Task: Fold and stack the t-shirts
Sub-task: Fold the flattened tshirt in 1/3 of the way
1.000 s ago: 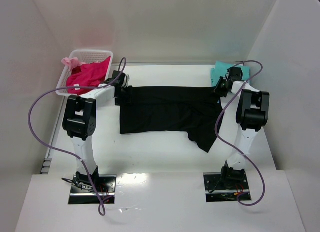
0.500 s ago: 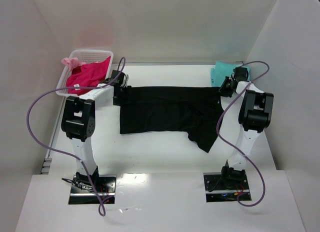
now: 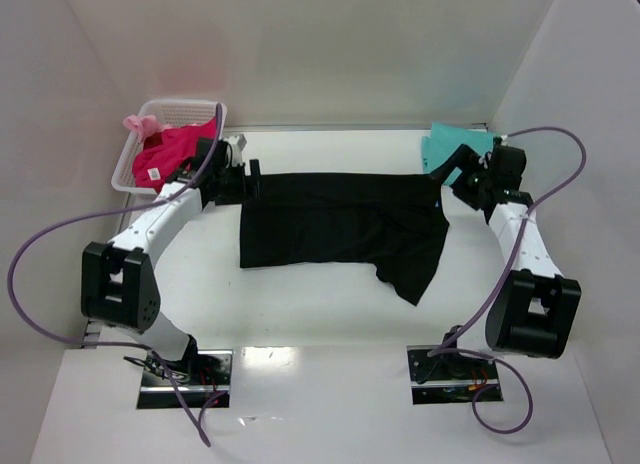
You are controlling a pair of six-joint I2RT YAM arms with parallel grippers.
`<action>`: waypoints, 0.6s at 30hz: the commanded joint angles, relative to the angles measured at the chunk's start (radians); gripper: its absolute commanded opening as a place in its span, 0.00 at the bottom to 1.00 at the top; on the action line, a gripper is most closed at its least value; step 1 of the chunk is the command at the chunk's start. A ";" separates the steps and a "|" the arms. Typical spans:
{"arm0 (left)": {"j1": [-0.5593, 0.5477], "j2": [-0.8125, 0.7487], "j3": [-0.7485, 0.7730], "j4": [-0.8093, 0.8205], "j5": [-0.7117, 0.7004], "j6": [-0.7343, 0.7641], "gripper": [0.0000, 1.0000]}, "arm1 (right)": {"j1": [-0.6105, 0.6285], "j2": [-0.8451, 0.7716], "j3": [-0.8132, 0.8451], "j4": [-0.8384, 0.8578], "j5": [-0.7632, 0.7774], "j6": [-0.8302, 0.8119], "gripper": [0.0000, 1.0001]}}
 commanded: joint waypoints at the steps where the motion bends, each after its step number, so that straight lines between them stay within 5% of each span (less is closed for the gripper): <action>1: -0.003 -0.124 -0.133 -0.039 0.089 -0.101 0.87 | 0.010 -0.080 -0.109 -0.166 0.038 0.039 1.00; 8: -0.003 -0.158 -0.248 -0.023 0.108 -0.167 0.89 | 0.156 -0.023 -0.096 -0.372 0.231 0.044 0.94; 10: -0.003 -0.158 -0.257 -0.014 0.099 -0.178 0.89 | 0.202 0.101 -0.040 -0.416 0.279 0.024 0.86; 18: -0.003 -0.093 -0.247 0.010 0.059 -0.178 0.89 | 0.244 0.280 0.031 -0.511 0.437 0.025 0.84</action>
